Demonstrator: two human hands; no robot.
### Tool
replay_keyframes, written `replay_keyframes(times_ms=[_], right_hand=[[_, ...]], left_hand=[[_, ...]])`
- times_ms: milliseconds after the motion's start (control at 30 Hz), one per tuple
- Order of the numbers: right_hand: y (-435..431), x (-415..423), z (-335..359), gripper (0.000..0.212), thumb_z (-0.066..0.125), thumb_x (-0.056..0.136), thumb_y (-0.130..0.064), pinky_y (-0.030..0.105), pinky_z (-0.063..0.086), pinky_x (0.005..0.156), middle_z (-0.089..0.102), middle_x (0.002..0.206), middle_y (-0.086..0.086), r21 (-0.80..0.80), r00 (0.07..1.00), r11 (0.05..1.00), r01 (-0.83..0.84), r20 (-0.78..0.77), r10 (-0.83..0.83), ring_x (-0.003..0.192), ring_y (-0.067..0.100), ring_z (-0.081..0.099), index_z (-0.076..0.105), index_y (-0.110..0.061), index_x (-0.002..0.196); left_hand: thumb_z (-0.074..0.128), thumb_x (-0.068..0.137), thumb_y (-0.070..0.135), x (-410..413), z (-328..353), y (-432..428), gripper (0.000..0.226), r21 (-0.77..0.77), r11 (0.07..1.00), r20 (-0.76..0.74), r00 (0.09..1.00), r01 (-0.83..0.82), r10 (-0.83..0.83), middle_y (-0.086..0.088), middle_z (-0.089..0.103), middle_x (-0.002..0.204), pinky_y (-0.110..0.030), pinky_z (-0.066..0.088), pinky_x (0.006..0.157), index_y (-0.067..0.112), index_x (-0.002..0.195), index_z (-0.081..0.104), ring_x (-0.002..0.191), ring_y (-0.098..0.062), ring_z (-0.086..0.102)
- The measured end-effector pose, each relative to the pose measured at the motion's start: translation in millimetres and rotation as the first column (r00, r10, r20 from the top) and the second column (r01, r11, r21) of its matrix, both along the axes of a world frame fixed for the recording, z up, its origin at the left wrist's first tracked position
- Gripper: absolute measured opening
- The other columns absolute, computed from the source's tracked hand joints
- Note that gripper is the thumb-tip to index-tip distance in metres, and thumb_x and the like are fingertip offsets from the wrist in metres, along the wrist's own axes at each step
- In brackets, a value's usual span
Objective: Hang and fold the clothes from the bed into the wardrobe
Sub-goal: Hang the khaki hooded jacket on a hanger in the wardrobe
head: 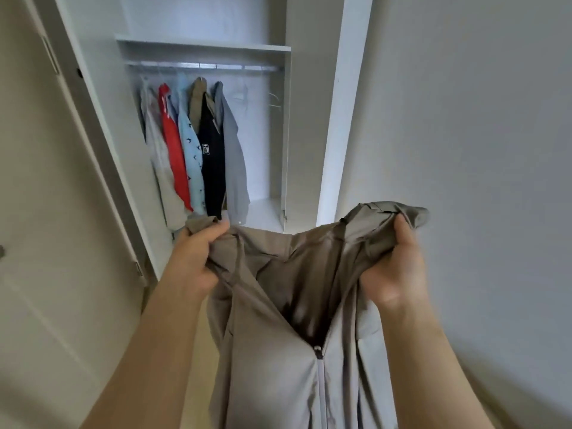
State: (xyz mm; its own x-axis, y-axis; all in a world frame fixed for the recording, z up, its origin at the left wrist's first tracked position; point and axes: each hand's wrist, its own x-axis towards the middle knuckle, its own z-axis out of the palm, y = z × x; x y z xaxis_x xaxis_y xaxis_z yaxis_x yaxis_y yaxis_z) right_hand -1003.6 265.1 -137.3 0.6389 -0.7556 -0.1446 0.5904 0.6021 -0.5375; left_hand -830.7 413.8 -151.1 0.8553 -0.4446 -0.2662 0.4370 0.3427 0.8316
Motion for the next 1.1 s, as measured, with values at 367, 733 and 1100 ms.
replay_keyframes(times_ms=[367,733,1100], right_hand=[[-22,145,4,0.043,0.042,0.097,-0.036,0.038,0.041,0.104,0.062,0.126,0.007,0.025,0.998,0.999,-0.043,0.051,0.042,0.116,0.021,0.059,0.055,-0.012,0.131],[-127,237,-24,0.03,0.05,0.094,-0.031,0.035,0.052,0.081,0.068,0.106,0.003,0.058,0.995,0.994,-0.09,-0.037,0.092,0.093,0.019,0.067,0.062,-0.015,0.114],[-265,361,-47,0.031,0.072,0.076,-0.009,0.035,0.052,0.076,0.055,0.09,0.008,-0.404,0.791,0.899,-0.169,-0.6,-0.121,0.082,0.024,0.059,0.046,-0.021,0.088]], left_hand=[[0.04,0.094,-0.005,130,-36,-9,0.017,0.195,0.981,-0.142,0.989,-0.016,0.044,-0.011,0.056,0.08,-0.034,0.049,0.072,0.005,0.092,0.053,0.07,-0.021,0.054],[0.052,0.092,0.031,206,-20,-105,0.034,-0.235,0.967,-0.326,0.929,0.1,-0.175,0.001,0.041,0.061,-0.018,0.042,0.066,0.013,0.064,0.049,0.056,-0.008,0.036],[0.059,0.076,0.026,294,26,-229,0.011,-0.411,0.909,-0.17,0.985,-0.069,-0.002,0.004,0.045,0.071,-0.026,0.036,0.074,0.016,0.078,0.055,0.064,-0.006,0.038]])
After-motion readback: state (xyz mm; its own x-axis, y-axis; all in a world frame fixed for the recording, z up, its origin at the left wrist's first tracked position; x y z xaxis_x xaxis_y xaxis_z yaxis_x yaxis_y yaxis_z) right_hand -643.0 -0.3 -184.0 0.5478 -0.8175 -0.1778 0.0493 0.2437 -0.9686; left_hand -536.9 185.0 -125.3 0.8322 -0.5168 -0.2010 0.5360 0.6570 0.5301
